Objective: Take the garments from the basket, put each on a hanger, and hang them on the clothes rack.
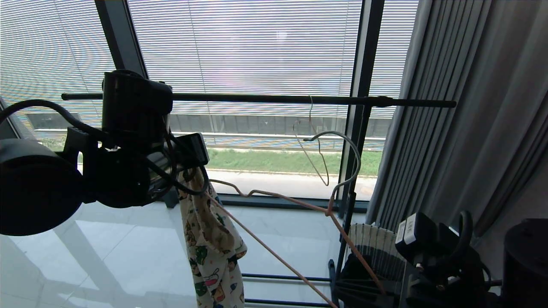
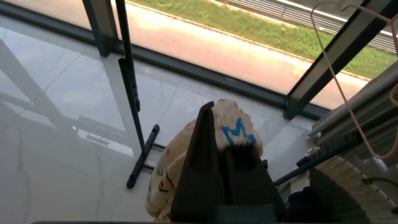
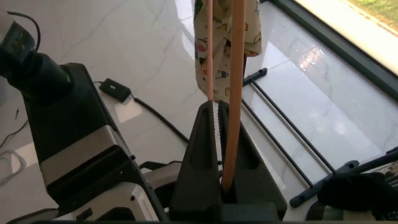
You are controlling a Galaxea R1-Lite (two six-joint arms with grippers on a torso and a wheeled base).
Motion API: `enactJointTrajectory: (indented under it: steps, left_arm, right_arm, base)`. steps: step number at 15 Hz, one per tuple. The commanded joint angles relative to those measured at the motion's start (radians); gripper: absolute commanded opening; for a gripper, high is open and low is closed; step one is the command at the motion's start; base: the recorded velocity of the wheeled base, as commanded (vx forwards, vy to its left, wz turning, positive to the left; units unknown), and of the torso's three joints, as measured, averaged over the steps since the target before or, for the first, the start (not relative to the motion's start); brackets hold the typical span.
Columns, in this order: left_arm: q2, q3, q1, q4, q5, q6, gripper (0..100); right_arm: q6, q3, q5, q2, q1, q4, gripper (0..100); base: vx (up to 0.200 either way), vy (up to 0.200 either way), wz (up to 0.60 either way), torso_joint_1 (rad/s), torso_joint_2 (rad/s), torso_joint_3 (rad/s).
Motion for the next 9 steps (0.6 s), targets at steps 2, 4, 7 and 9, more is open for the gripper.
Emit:
enactJointTrajectory:
  steps: [2, 4, 7, 9]
  left_arm:
    - [0.017, -0.014, -0.007, 0.000, 0.001, 0.000, 0]
    - [0.013, -0.015, -0.028, -0.001, 0.004, 0.000, 0]
    - [0.012, -0.014, -0.053, 0.000, 0.024, 0.000, 0]
    - [0.010, -0.015, -0.057, 0.000, 0.030, 0.000, 0]
  right_arm:
    - [0.009, -0.010, -0.001, 0.051, -0.001, 0.000, 0]
    - [0.032, -0.020, -0.007, 0.074, -0.002, -0.023, 0]
    - [0.044, -0.049, -0.042, 0.123, -0.005, -0.066, 0]
    - [0.062, -0.072, -0.091, 0.159, -0.005, -0.078, 0]
  base:
    - [0.000, 0.000, 0.00, 0.000, 0.00, 0.000]
    - [0.000, 0.000, 0.00, 0.000, 0.00, 0.000]
    - [0.000, 0.000, 0.00, 0.000, 0.00, 0.000]
    - [0.000, 0.000, 0.00, 0.000, 0.00, 0.000]
